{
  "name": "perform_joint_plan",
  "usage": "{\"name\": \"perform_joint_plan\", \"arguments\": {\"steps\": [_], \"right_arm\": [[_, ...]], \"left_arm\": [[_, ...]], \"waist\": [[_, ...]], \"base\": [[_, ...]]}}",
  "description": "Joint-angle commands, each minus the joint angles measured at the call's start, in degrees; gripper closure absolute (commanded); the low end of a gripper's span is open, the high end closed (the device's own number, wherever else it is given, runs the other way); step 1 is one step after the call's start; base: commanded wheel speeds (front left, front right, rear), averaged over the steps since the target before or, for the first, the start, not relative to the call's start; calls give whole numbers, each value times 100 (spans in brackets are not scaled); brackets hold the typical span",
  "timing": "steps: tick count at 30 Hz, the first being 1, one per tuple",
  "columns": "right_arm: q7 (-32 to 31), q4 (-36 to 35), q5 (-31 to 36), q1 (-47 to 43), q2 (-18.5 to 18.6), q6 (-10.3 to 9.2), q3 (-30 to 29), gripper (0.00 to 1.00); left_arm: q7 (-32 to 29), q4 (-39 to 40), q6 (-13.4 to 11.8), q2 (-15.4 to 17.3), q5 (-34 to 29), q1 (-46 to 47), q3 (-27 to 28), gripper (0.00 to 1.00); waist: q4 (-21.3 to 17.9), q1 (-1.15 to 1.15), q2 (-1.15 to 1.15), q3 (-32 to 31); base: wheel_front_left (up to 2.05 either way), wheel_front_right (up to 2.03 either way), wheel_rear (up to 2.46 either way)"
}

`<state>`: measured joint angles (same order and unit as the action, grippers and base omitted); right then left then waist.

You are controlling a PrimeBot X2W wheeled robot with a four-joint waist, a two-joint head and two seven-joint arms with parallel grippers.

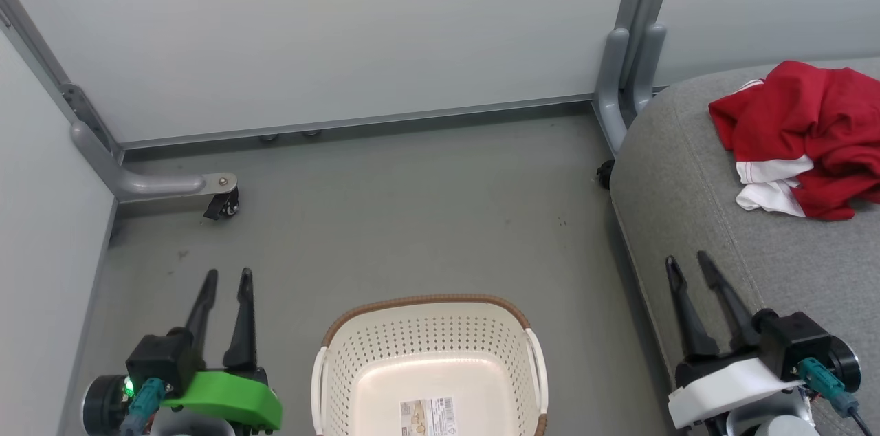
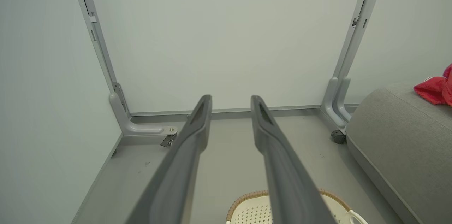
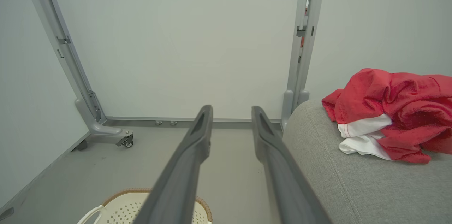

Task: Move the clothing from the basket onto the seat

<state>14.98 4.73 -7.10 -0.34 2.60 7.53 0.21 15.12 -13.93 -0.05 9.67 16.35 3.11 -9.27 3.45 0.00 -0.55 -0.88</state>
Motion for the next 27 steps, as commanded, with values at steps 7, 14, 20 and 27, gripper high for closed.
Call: {"name": "perform_joint_plan", "arguments": {"steps": [7,14,20,27], "right_arm": [[-117,164,-550,-16,-5,0,-8,100],[-293,248,-1367,71,30,-1,-41,100],[-424,311,-2002,132,57,-1,-64,100],[-565,374,-2683,200,86,-1,-86,100]], "left_arm": [[-158,-145,49,-70,488,16,106,100],[-352,-112,106,-128,1187,51,249,100],[-501,-71,137,-175,1729,75,360,100],[-661,-27,171,-225,2315,102,481,100]], "waist": [[-13,0,2,3],[-32,0,5,7],[-48,0,8,11],[-67,0,11,16]], "base": [[0,0,0],[0,0,0],[0,0,0],[0,0,0]]}}
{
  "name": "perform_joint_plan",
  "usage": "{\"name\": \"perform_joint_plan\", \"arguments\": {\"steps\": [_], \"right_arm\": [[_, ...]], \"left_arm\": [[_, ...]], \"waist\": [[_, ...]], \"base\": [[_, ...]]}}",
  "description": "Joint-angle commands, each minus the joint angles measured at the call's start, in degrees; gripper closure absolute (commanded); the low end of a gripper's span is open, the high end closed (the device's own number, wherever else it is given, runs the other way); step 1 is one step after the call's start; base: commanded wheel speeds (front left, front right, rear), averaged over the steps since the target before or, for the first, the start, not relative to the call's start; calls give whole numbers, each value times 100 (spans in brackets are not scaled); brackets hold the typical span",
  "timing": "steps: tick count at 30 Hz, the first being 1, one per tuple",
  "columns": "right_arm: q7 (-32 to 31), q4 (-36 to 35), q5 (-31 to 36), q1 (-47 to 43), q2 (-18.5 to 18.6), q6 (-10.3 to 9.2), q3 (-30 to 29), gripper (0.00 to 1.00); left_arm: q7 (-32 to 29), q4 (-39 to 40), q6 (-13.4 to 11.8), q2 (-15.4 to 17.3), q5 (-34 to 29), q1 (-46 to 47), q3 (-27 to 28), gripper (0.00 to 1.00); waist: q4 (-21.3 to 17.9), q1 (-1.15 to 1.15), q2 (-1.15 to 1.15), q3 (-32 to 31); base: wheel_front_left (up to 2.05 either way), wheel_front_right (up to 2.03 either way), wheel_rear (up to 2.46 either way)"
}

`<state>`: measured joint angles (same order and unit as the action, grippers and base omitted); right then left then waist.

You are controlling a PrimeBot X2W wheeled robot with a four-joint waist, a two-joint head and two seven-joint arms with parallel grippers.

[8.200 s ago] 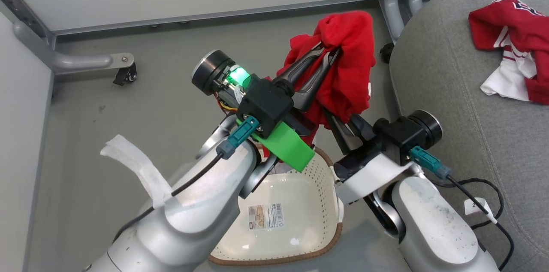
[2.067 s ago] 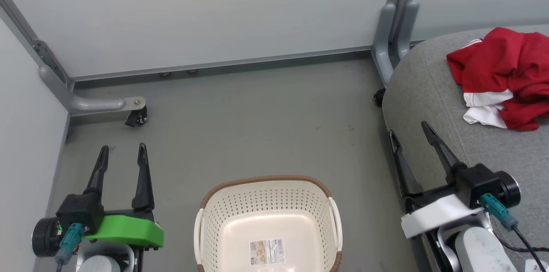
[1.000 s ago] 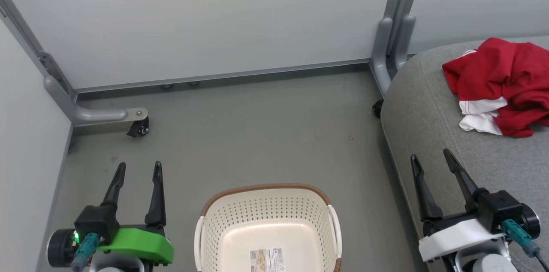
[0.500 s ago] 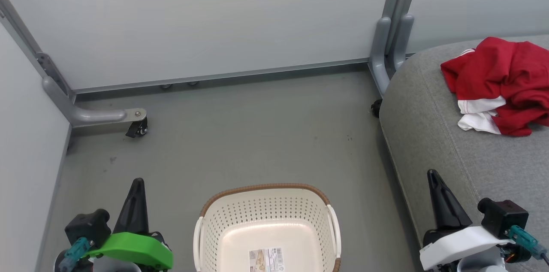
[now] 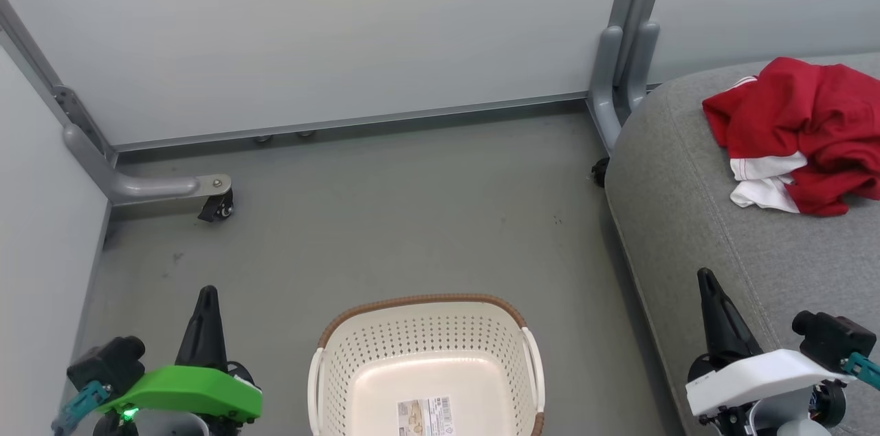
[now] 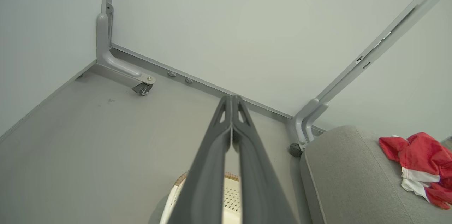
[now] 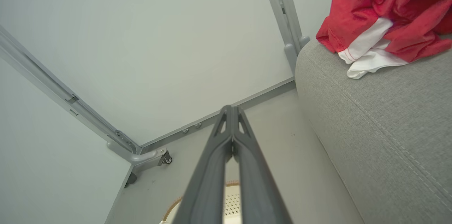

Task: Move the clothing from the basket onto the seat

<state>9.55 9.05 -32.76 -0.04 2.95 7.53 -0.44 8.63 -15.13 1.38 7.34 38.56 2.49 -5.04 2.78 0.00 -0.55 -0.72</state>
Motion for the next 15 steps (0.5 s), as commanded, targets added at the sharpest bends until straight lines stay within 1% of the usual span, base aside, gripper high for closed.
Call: {"name": "perform_joint_plan", "arguments": {"steps": [1,6,15], "right_arm": [[-48,-46,-244,182,56,-2,-24,100],[-159,4,-790,230,81,-2,-41,100],[-310,73,-1537,298,117,-2,-60,100]], "left_arm": [[-44,102,34,-1,201,169,80,100],[-173,134,66,-40,673,193,176,100],[-352,170,108,-94,1306,230,310,100]], "waist": [[-4,0,11,1],[-20,0,14,5],[-44,0,17,10]], "base": [[0,0,0],[0,0,0],[0,0,0]]}}
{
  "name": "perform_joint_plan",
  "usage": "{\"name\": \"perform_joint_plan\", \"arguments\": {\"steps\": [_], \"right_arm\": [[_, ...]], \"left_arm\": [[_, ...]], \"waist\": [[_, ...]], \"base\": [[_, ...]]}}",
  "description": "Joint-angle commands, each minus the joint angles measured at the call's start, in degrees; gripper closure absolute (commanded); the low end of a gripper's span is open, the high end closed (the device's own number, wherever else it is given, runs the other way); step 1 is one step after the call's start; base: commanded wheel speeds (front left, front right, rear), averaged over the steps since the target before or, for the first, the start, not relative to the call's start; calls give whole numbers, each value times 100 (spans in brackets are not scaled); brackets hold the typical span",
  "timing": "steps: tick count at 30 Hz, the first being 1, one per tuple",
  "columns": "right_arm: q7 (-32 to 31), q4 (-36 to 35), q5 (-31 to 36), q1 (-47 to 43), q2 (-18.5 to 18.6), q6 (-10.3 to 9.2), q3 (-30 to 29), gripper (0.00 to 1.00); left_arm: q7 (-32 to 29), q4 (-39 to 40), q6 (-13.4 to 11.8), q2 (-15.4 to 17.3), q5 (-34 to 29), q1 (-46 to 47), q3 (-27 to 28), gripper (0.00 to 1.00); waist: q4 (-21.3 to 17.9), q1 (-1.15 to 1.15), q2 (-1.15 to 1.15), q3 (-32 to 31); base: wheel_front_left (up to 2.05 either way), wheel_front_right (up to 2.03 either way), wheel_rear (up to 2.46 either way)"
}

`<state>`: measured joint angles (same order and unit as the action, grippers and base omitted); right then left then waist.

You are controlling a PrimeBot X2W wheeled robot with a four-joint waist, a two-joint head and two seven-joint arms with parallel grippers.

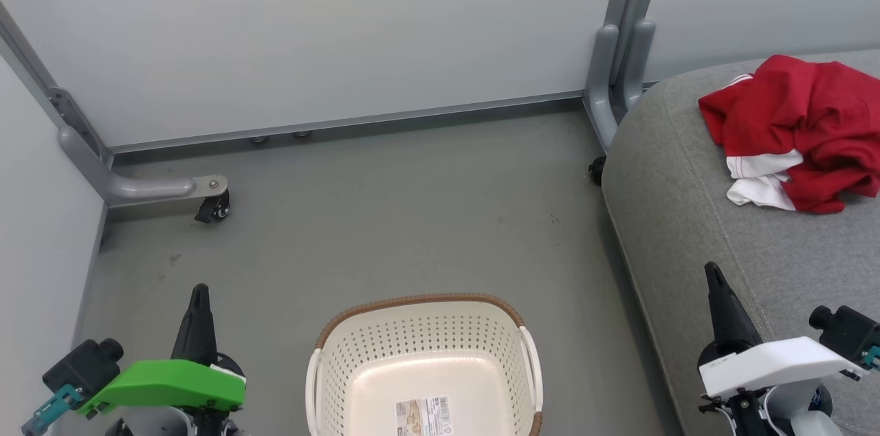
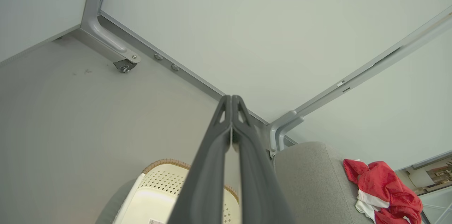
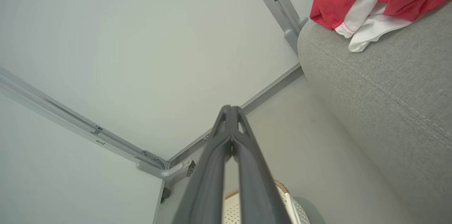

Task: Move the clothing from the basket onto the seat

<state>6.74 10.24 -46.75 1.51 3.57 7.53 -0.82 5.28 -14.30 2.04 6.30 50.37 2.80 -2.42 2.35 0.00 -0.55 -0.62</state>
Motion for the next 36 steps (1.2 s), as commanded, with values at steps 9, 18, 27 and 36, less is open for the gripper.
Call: {"name": "perform_joint_plan", "arguments": {"steps": [9,18,27,36], "right_arm": [[-171,19,-842,208,88,-3,-39,100],[-293,79,-1489,257,123,-4,-50,100],[-401,135,-2071,318,159,-4,-56,100],[-500,187,-2628,354,193,-5,-59,100]], "left_arm": [[-187,116,80,-44,717,226,178,100],[-346,143,120,-88,1268,256,295,100],[-483,167,158,-130,1750,276,398,100],[-621,188,186,-170,2216,307,501,100]], "waist": [[-26,0,21,6],[-51,0,25,12],[-75,0,29,18],[-100,0,33,23]], "base": [[0,0,0],[0,0,0],[0,0,0],[0,0,0]]}}
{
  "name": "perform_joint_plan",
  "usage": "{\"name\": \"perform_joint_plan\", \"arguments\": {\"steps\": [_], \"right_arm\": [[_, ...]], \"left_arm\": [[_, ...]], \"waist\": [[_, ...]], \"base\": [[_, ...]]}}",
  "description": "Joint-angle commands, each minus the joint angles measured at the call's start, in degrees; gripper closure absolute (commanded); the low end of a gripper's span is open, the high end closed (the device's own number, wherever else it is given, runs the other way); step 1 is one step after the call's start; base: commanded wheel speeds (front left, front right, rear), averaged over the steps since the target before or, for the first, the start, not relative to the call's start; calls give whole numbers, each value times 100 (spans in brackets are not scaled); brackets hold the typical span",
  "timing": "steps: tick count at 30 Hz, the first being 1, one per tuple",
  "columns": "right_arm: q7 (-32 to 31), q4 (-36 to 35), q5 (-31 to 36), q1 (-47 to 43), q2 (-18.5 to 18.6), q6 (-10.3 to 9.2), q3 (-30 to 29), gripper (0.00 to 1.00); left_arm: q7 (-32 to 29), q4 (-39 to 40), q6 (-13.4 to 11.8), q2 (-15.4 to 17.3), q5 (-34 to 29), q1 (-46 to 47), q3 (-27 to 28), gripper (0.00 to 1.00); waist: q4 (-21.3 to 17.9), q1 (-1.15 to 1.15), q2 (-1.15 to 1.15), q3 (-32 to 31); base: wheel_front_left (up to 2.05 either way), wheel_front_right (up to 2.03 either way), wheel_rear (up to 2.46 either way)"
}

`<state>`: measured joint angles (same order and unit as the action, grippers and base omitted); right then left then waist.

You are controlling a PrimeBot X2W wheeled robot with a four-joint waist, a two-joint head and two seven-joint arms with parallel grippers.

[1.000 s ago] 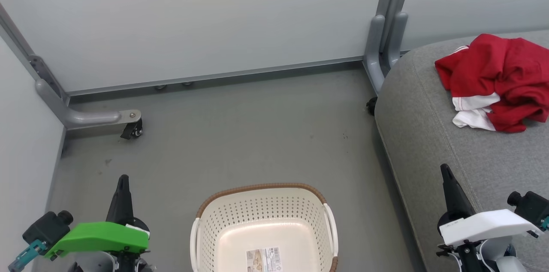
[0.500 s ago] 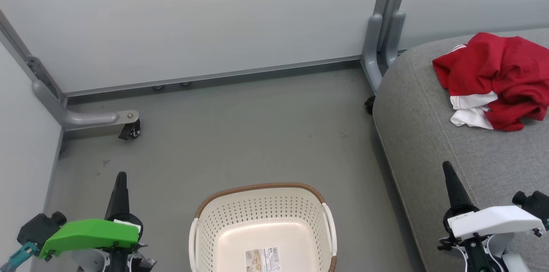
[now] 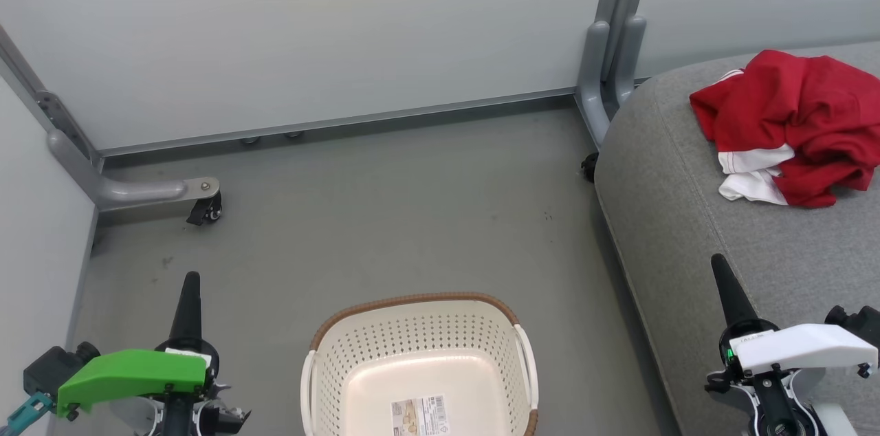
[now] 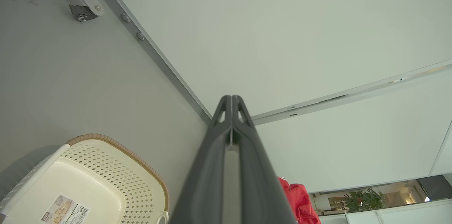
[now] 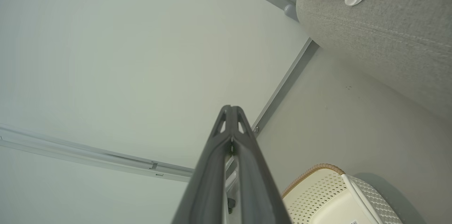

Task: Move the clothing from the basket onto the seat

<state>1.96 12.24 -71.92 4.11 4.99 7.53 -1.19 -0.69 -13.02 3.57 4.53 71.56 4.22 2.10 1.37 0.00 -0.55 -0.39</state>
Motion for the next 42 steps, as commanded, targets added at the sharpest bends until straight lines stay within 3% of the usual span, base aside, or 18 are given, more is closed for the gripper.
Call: {"name": "perform_joint_plan", "arguments": {"steps": [1,42], "right_arm": [[-35,-9,-162,100,54,-5,-22,100],[-382,184,-2274,269,207,-7,15,100]], "left_arm": [[-37,64,37,3,145,169,58,100],[-537,133,161,-151,1877,240,430,100]], "waist": [[-4,0,33,1],[-118,0,52,28]], "base": [[0,0,0],[0,0,0]]}}
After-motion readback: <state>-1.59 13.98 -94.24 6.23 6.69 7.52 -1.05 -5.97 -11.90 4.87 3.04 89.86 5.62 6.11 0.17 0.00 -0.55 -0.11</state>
